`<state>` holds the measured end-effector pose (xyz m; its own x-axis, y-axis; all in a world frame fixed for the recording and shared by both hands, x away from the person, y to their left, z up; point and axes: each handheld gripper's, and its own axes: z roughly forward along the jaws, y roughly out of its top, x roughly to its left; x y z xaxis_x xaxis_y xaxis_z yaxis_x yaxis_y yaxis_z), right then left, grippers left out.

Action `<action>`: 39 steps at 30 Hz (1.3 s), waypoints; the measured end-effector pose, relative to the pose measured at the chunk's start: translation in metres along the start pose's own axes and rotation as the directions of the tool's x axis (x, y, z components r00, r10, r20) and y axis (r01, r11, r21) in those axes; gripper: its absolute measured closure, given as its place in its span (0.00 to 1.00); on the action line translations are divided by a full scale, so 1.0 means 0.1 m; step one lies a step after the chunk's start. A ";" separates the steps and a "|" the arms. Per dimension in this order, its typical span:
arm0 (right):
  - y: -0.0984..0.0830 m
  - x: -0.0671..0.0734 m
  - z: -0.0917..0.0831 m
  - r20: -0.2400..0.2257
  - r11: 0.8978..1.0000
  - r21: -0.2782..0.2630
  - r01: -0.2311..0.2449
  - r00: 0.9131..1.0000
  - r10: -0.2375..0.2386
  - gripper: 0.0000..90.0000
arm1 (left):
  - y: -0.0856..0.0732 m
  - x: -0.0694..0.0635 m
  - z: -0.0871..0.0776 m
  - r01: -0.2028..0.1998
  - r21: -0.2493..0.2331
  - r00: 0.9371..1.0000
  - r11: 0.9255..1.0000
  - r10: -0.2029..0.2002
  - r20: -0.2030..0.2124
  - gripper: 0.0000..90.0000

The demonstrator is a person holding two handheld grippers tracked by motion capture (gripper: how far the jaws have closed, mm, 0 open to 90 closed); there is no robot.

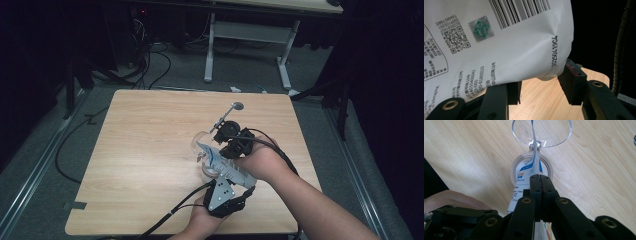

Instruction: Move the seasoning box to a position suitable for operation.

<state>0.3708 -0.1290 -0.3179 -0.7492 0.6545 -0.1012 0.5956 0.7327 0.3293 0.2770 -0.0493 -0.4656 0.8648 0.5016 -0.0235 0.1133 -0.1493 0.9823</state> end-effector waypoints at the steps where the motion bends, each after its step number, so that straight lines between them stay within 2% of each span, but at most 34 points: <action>1: 0.00 0.00 0.00 0.000 1.000 -0.002 0.005 1.000 -0.005 1.00 | 0.00 0.00 0.00 -0.001 0.000 1.000 1.000 0.001 0.000 0.62; 26: -0.02 0.00 0.00 -0.003 1.000 -0.007 0.008 1.000 -0.008 1.00 | -0.05 -0.01 -0.01 -0.009 0.001 1.000 1.000 0.009 0.002 0.62; 39: -0.11 0.02 0.02 -0.017 1.000 -0.005 0.000 1.000 0.000 1.00 | -0.19 -0.01 -0.02 -0.027 0.031 1.000 0.999 0.027 0.010 0.63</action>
<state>0.3634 -0.1359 -0.3235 -0.7539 0.6515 -0.0851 0.5944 0.7314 0.3343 0.2730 -0.0458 -0.4837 0.8722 0.4892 0.0009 0.1049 -0.1888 0.9764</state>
